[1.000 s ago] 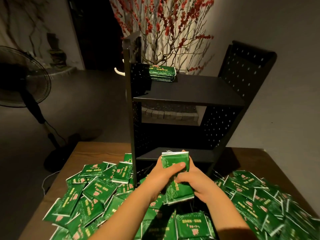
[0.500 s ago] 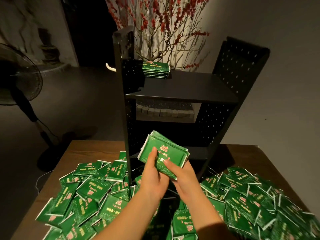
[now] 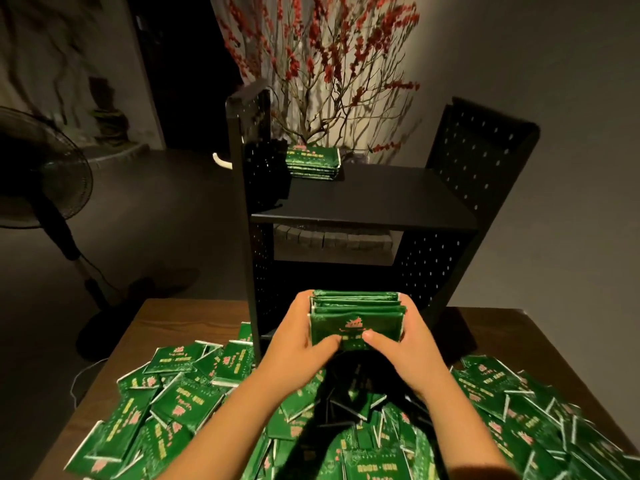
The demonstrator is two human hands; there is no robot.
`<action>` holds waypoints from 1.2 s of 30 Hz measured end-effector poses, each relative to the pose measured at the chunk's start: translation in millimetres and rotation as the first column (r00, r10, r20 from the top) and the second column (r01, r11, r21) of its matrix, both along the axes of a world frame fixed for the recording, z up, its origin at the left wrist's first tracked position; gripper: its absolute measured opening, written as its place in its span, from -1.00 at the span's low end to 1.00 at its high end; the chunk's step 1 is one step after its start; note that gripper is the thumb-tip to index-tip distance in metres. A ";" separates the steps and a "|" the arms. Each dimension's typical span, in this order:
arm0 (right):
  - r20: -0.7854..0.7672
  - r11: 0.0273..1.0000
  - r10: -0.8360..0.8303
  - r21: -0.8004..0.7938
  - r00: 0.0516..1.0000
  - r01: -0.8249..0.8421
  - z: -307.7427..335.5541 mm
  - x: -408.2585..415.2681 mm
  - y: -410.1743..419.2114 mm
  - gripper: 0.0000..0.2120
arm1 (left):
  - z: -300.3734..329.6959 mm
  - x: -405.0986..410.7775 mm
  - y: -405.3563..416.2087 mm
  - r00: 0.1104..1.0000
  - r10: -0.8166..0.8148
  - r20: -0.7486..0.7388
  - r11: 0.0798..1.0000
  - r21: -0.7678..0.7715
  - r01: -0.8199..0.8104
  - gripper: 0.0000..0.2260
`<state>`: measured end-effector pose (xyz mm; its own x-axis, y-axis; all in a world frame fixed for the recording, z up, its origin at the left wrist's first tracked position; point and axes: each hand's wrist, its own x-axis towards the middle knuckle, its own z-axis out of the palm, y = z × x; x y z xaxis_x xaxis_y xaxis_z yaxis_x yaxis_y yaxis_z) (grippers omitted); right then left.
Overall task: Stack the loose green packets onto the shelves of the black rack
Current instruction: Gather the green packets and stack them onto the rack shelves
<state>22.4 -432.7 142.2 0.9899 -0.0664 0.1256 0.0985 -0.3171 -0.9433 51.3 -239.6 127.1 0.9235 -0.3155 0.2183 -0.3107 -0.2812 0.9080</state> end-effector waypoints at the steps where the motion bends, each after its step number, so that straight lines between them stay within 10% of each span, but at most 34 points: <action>1: 0.064 1.000 -0.015 -0.003 0.998 0.015 12.7 -3.6 2.0 -0.48 | 13.6 -4.0 -2.3 0.998 0.004 0.066 1.000 -0.004 -0.004 -0.51; 10: 0.609 0.987 -0.124 -0.003 0.783 0.158 156.0 3.0 7.5 -0.47 | 165.5 1.4 -4.8 0.867 0.160 0.472 0.985 -0.128 -0.111 -0.52; 20: 0.162 0.986 -0.079 -0.131 0.984 0.100 169.9 93.9 -0.6 -0.31 | 186.2 77.9 -6.6 0.961 0.197 0.196 0.969 0.110 -0.221 -0.25; 25: 0.213 0.983 -0.081 -0.144 0.974 0.113 164.3 91.0 1.8 -0.30 | 180.5 76.1 -2.7 0.955 0.204 0.215 0.964 0.128 -0.234 -0.18; 36: 0.136 0.952 -0.015 -0.301 0.991 0.056 175.6 68.4 8.5 -0.35 | 191.3 59.4 5.3 0.985 0.111 0.129 0.939 0.311 -0.146 -0.67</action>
<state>90.8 -424.2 317.8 0.9612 -0.0398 0.2730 0.1975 -0.5917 -0.7816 110.7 -234.3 318.3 0.9373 -0.2649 0.2266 -0.3437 -0.5939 0.7274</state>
